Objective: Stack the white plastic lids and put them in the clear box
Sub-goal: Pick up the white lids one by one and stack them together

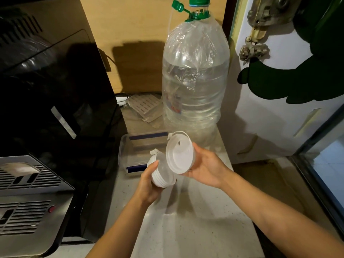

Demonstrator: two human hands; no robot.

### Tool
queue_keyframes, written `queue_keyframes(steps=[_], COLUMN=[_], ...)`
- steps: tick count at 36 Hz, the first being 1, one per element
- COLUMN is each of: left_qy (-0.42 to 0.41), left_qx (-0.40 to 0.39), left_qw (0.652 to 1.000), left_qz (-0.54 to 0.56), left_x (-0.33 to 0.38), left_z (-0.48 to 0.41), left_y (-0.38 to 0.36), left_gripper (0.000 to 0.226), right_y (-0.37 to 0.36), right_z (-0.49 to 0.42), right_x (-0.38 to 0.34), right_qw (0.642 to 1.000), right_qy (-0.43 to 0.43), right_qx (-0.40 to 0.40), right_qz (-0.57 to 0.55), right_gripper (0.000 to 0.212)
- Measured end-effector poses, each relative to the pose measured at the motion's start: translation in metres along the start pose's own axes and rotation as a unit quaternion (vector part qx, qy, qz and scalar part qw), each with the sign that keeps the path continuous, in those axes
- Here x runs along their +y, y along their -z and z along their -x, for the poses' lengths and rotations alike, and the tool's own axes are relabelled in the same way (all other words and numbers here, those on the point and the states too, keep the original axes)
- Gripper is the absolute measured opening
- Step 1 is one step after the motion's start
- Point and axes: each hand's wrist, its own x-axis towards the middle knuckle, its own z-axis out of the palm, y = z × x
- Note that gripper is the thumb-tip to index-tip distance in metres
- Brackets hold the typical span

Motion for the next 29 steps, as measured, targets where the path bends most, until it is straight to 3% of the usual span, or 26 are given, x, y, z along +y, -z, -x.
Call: queue_keyframes(steps=[9,15,23,29], left_qy=[-0.024,-0.037,-0.039,-0.047], left_qx=[-0.049,-0.061,-0.081,-0.093], left_qw=[0.998,0.997,0.995,0.993], left_qz=[0.025,0.034,0.036,0.058], left_x=[-0.003,-0.007,-0.004,0.0], left_z=[0.001,0.001,0.002,-0.001], left_y=[0.003,0.002,-0.002,-0.005], left_gripper=[0.078,0.07,0.073,0.069], right_y=[-0.008,-0.014,-0.017,-0.021], right_z=[-0.003,-0.005,-0.008,-0.009], right_x=[0.007,0.009,0.014,0.017], right_qw=[0.996,0.998,0.995,0.958], right_qy=[-0.042,-0.037,0.012,0.061], right_qx=[-0.018,0.005,0.09,0.181], right_qz=[-0.077,-0.048,0.035,0.214], right_gripper=[0.057,0.047,0.036,0.029])
